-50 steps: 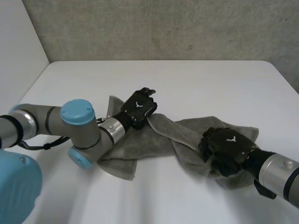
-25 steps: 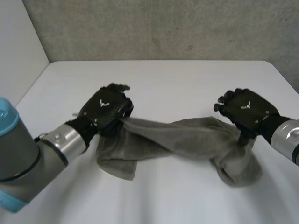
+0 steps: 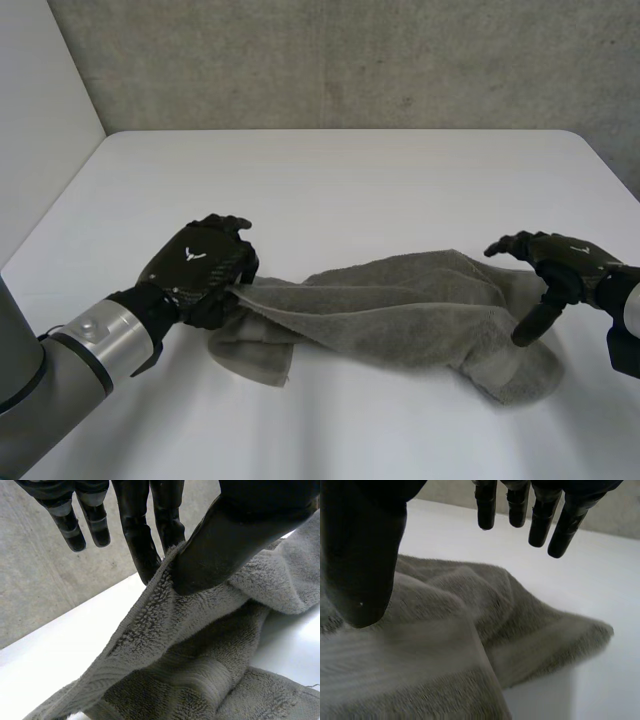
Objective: Fold the towel.
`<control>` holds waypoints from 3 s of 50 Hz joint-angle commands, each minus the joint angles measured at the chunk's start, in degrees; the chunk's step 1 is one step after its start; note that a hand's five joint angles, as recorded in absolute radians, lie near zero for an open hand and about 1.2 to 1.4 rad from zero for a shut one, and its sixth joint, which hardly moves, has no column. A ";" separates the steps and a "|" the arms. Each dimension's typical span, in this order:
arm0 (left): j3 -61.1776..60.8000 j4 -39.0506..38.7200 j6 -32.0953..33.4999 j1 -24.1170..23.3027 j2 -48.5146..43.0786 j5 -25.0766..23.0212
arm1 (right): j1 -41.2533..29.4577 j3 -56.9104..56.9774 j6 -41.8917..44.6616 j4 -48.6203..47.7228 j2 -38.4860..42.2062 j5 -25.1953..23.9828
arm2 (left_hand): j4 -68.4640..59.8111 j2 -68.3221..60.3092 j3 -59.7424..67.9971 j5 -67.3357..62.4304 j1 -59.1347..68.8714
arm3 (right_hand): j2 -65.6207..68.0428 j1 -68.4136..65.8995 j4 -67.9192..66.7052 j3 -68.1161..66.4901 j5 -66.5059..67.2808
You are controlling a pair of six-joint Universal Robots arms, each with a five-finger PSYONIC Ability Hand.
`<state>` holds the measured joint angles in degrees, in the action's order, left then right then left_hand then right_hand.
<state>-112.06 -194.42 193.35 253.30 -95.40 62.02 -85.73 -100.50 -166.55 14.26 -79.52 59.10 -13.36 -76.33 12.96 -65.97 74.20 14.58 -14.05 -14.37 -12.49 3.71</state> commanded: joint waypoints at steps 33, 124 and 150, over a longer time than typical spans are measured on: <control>-2.81 -0.34 -0.08 2.99 5.31 -0.24 | 2.67 -6.11 -0.36 4.90 1.20 -5.93 | 3.36 -3.67 -2.96 -4.03 5.80 | 36.37 -36.91 4.37 2.49 37.25; -4.40 -16.34 15.21 2.55 -14.11 3.37 | -11.22 -10.68 10.10 -27.80 -3.19 3.04 | 3.36 8.75 -2.96 8.39 -6.62 | 65.42 -65.95 4.37 2.49 66.29; -2.64 -16.69 14.86 0.62 -14.11 13.47 | -4.46 -10.16 1.76 -27.18 -6.61 3.66 | 3.36 24.73 -2.96 24.37 -22.60 | 65.42 -65.95 4.37 2.49 66.29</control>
<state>-115.41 -210.92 208.26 254.24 -109.54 73.08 -92.55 -111.18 -160.44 -13.10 -83.82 63.04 -13.36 -53.71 12.96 -42.93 53.43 75.54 -76.31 -14.37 -12.49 66.76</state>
